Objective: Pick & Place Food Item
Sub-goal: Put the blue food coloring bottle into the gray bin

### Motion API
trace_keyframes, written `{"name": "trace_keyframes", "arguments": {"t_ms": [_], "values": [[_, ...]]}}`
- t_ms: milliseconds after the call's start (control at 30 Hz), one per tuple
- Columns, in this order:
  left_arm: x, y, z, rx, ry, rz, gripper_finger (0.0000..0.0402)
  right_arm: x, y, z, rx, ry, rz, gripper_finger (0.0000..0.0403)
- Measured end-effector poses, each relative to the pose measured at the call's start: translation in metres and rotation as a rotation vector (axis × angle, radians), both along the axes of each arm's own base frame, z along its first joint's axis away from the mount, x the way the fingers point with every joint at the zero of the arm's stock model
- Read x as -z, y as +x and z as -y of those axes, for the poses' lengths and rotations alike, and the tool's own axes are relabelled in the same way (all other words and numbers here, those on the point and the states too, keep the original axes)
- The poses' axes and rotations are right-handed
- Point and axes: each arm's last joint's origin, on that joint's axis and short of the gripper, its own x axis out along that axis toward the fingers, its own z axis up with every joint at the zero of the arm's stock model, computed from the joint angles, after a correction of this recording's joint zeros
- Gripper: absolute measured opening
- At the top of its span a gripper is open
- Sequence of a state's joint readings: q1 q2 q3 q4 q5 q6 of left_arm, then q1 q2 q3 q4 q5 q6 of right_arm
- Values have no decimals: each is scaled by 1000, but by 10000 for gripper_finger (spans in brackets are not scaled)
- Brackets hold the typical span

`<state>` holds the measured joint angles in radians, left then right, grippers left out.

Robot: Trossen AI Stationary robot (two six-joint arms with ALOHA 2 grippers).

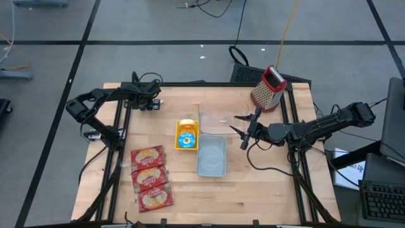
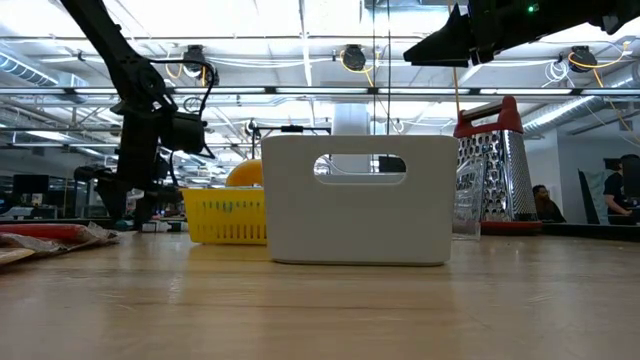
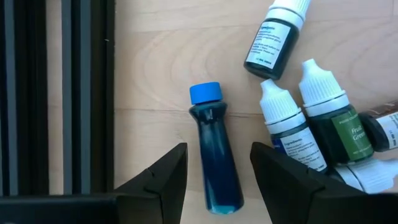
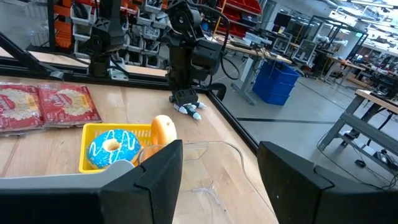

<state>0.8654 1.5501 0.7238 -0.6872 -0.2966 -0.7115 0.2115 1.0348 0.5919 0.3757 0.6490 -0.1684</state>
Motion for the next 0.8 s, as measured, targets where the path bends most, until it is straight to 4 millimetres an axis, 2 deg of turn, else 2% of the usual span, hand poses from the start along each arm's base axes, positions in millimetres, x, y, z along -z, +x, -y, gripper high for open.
{"name": "trace_keyframes", "arguments": {"t_ms": [133,467,800], "values": [[0,0,0,-1,-5,3,172,0,0,0,0,0,0,196],[1,1,1,73,-29,0,71,0,0,0,0,0,0,196],[-2,-2,4,124,-44,-29,42,0,0,0,1,4,2,196]]}}
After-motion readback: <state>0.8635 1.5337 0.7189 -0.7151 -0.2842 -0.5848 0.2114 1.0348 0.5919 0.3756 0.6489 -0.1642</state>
